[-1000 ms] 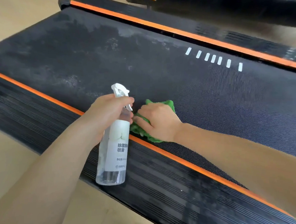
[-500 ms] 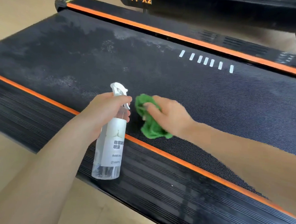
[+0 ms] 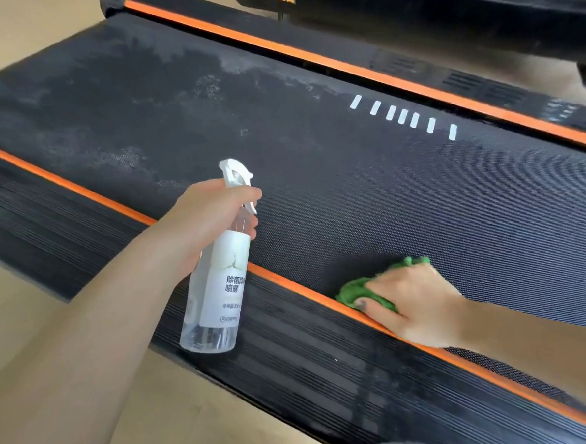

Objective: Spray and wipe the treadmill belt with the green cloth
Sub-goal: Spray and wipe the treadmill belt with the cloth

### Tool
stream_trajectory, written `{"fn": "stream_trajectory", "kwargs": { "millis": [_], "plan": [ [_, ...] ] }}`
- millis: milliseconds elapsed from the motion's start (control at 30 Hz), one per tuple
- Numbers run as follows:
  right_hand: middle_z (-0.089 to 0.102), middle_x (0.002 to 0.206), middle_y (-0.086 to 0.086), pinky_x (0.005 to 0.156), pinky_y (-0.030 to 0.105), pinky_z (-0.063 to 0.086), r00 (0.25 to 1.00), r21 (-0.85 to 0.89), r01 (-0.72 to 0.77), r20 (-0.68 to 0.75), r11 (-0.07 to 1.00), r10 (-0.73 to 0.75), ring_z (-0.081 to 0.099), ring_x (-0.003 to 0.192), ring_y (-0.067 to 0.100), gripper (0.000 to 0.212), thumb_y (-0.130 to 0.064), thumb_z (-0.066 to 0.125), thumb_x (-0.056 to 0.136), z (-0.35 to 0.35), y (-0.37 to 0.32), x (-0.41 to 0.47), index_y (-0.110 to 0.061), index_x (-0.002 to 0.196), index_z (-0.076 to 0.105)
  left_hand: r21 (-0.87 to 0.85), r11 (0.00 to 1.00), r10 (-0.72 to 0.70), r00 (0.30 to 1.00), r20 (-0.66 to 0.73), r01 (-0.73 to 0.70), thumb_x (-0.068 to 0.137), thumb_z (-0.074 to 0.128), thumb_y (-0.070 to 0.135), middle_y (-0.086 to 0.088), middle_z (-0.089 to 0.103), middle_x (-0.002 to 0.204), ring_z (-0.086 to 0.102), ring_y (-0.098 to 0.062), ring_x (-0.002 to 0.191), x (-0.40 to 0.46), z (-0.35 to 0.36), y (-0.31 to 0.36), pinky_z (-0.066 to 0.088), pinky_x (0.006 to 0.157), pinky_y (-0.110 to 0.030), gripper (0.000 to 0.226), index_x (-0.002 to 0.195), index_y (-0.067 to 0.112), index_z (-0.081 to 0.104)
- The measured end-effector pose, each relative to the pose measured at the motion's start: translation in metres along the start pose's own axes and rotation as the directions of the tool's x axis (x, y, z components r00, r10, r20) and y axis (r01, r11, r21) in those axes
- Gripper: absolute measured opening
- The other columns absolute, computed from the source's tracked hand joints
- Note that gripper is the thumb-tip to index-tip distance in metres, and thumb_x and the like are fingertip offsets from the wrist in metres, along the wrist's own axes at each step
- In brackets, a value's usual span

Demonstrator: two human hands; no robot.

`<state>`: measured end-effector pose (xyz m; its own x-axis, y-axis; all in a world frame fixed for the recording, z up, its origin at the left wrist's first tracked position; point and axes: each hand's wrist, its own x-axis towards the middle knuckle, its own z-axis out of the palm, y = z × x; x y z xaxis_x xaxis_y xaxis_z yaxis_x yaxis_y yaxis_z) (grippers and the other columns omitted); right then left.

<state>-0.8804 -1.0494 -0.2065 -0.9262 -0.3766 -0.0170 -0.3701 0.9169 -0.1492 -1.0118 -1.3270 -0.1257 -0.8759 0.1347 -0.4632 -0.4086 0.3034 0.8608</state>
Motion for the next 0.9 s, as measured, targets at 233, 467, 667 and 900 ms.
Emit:
{"fn": "stream_trajectory", "kwargs": {
  "millis": [233,467,667,900],
  "plan": [
    [0.056,0.065,-0.007,0.065,0.033,0.039,0.943,0.258,-0.269,-0.123,0.928,0.308,0.054,0.066,0.019,0.050,-0.058,0.029,0.097,-0.021,-0.026,0.066,-0.023,0.068,0.049,0.055,0.998,0.024,1.000,0.011,-0.025,0.096,0.070,0.027,-0.005,0.073,0.069,0.068,-0.017,0.057,-0.008,0.005,0.004,0.053,0.053,-0.021,0.013,0.092,0.014,0.071],
    [0.067,0.083,0.003,0.068,0.036,0.046,0.997,0.001,-0.073,-0.037,0.997,0.073,0.063,0.082,0.030,0.044,-0.053,0.031,0.101,0.009,-0.071,0.130,-0.024,0.076,0.053,0.054,0.999,0.003,1.000,-0.025,-0.002,0.098,0.068,0.028,-0.004,0.073,0.069,0.069,-0.014,0.057,-0.005,0.002,0.001,0.053,0.052,-0.021,0.014,0.098,0.013,0.070],
    [0.069,0.080,-0.002,0.071,0.036,0.046,0.997,-0.060,-0.079,-0.001,0.995,0.079,0.065,0.080,0.027,0.058,-0.061,0.015,0.093,0.004,-0.025,0.029,-0.023,0.076,0.055,0.075,0.997,-0.008,1.000,0.011,0.007,0.096,0.071,0.027,-0.003,0.072,0.062,0.067,-0.012,0.048,-0.002,0.013,0.000,0.052,0.046,-0.019,0.014,0.090,0.014,0.071],
    [0.050,0.065,-0.010,0.061,0.035,0.040,0.980,0.098,-0.143,-0.124,0.985,0.155,0.059,0.068,0.025,0.045,-0.058,0.027,0.095,0.001,-0.015,0.016,-0.024,0.067,0.038,0.091,0.996,0.009,1.000,0.029,-0.012,0.095,0.071,0.028,-0.002,0.073,0.063,0.067,-0.012,0.049,-0.005,0.014,0.002,0.051,0.043,-0.019,0.013,0.093,0.016,0.071]
  ]
}}
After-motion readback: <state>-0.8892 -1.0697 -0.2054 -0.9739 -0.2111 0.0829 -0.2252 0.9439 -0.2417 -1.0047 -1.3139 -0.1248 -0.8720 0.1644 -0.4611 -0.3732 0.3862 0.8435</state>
